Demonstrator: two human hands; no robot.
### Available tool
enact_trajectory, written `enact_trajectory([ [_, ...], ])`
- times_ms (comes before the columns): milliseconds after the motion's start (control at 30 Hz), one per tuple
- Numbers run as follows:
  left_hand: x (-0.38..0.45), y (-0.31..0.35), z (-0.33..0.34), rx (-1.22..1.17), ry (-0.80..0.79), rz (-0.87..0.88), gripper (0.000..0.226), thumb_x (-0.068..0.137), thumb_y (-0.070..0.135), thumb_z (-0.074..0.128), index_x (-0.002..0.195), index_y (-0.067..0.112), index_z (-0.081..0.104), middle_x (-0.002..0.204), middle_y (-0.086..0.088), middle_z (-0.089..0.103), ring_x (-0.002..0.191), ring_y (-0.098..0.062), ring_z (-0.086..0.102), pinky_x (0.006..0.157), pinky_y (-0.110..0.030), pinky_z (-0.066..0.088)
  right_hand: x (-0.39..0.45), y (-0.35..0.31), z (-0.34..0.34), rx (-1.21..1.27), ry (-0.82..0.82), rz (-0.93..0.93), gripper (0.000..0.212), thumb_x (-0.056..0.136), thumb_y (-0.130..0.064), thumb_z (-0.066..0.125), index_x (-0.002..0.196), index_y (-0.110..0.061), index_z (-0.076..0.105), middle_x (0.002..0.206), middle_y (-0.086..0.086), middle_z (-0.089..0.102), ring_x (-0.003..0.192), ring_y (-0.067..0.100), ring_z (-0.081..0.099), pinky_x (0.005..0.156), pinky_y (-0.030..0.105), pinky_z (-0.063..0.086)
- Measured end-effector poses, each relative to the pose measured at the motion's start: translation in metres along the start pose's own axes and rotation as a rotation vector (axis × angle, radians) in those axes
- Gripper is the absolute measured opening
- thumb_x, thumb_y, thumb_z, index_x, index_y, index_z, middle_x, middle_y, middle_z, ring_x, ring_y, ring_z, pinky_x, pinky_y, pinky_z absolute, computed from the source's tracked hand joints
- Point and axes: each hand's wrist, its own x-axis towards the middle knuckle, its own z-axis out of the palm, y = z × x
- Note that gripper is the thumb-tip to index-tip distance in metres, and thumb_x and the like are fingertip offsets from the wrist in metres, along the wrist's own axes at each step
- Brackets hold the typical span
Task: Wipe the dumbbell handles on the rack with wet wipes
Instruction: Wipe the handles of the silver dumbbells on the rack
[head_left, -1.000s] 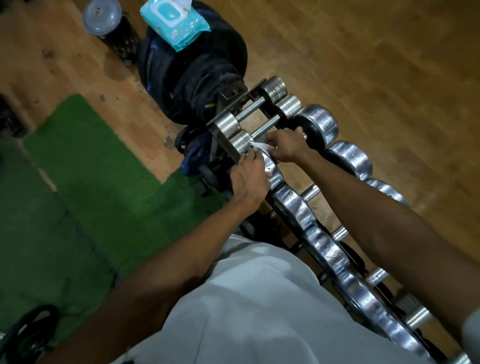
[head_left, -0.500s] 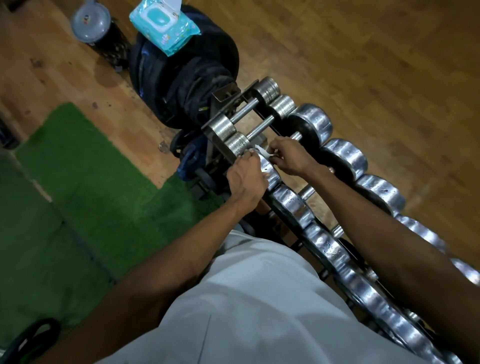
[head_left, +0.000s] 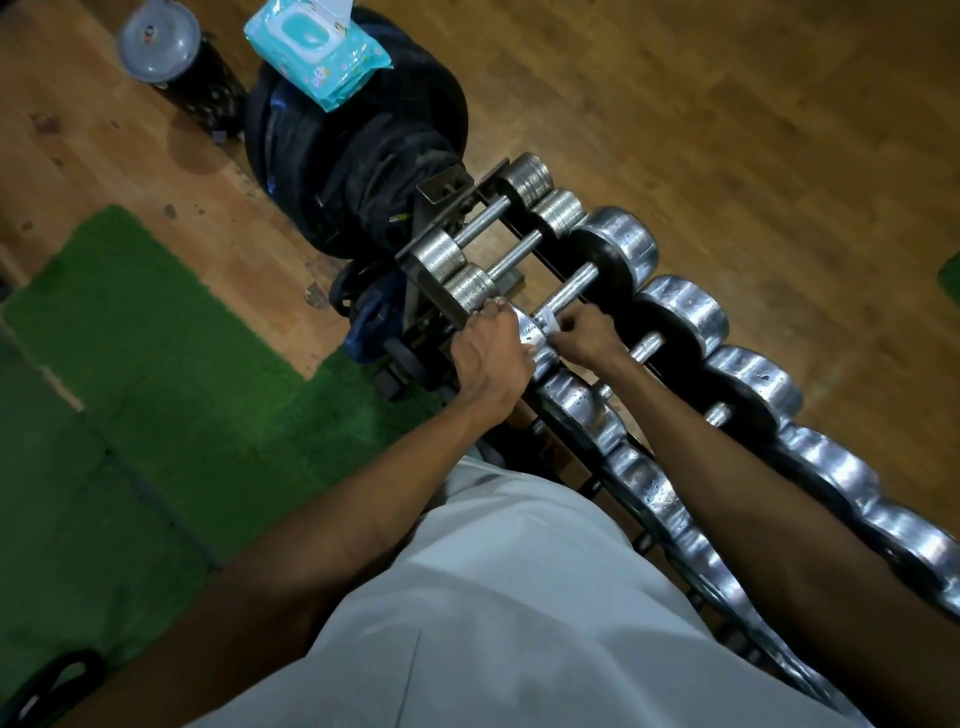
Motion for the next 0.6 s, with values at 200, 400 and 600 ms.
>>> enact_trajectory([
  [200,0.000,0.000,0.000,0.013,0.010,0.012,0.052,0.084,0.041,0.083,0.118,0.008,0.062,0.113,-0.007,0.068,0.102,-0.025,0.067,0.077,-0.041,0.059,0.009,0.002,0.014,0.869,-0.113,0.407,0.025,0.079,0.008,0.053,0.067,-0.013,0.052,0.057,0.004,0.047,0.050,0.013,0.042,0.045,0.022,0.038],
  [400,0.000,0.000,0.000,0.021,0.010,0.001,0.052,0.082,0.040,0.084,0.117,0.009,0.062,0.110,-0.006,0.068,0.098,-0.024,0.068,0.072,-0.040,0.060,0.013,0.000,0.009,1.144,-0.090,0.486,0.019,0.077,0.008,0.048,0.068,-0.008,0.055,0.057,0.006,0.056,0.051,0.015,0.048,0.057,0.023,0.045],
  [600,-0.001,0.000,0.000,0.043,0.001,0.009,0.053,0.082,0.039,0.083,0.119,0.007,0.060,0.112,-0.008,0.068,0.099,-0.025,0.068,0.073,-0.040,0.059,0.028,-0.005,-0.010,1.246,0.123,0.454,0.028,0.077,0.013,0.048,0.063,-0.010,0.049,0.063,0.005,0.050,0.048,0.013,0.046,0.050,0.021,0.043],
])
